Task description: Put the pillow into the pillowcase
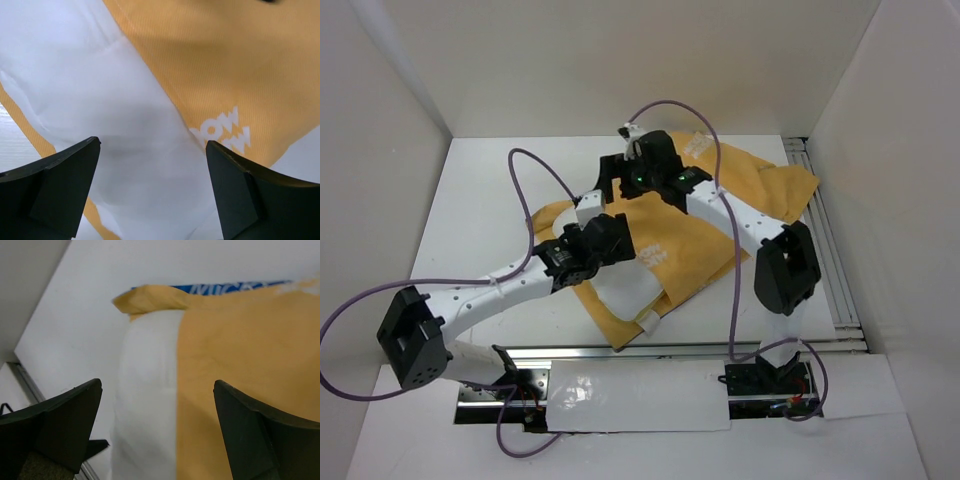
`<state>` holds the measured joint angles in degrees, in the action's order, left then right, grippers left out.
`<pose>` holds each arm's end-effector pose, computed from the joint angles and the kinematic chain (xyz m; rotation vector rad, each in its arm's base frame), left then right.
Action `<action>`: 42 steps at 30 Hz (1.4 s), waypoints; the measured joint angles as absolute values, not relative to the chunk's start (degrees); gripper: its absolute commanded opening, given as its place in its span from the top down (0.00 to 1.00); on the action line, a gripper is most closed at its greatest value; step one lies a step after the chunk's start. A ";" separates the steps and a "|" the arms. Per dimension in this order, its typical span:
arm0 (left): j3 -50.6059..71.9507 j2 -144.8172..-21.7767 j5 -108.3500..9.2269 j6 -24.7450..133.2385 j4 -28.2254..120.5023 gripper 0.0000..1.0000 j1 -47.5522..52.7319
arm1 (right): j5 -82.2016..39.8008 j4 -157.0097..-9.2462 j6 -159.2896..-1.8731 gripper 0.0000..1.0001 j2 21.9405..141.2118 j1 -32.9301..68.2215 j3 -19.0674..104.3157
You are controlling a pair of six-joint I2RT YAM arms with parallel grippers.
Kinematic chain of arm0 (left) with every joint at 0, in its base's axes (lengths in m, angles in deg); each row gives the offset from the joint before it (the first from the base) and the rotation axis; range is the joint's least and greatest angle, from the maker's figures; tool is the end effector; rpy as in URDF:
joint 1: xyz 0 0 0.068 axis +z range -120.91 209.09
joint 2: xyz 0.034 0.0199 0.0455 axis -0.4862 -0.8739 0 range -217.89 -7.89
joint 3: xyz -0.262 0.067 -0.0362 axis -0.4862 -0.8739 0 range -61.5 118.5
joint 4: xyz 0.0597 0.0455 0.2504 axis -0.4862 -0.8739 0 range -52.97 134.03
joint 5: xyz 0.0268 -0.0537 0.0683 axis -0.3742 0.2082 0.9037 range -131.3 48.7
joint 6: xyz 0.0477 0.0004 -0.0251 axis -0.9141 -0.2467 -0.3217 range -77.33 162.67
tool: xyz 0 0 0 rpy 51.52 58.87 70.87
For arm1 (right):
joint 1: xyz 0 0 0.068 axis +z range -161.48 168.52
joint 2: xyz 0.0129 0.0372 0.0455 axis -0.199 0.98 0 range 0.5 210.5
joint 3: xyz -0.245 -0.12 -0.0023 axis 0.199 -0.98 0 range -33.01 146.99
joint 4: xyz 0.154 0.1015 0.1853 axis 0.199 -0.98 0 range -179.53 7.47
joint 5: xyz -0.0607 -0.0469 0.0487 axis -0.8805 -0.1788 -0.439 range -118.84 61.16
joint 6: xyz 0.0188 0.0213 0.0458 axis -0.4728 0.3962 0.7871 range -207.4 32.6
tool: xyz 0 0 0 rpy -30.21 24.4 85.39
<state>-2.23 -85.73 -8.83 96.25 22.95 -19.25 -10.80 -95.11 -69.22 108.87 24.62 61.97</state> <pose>0.2110 -0.2084 0.2841 -0.3912 2.1292 -0.3896 0.3591 0.2754 0.3185 -0.5364 2.0550 0.9013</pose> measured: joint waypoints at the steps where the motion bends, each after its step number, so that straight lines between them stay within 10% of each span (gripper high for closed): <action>1: -2.58 -85.23 -9.60 95.13 22.91 0.01 -19.49 | -11.94 -95.57 -69.18 0.00 107.04 23.96 59.87; 15: -13.97 -78.54 -14.10 83.40 19.06 0.00 -33.52 | -33.27 -106.24 -62.05 0.00 61.97 18.39 14.96; 33: -10.47 -85.17 -13.01 72.62 20.22 0.00 -34.61 | -28.48 -99.81 -67.54 0.00 95.08 10.56 31.46; 42: -6.36 -95.20 -9.42 58.79 28.79 0.00 -34.39 | -26.21 -98.15 -70.47 0.00 87.26 8.62 30.32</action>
<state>-6.36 -95.20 -9.42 58.79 28.79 -34.39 -26.21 -98.15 -70.47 87.26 8.62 30.32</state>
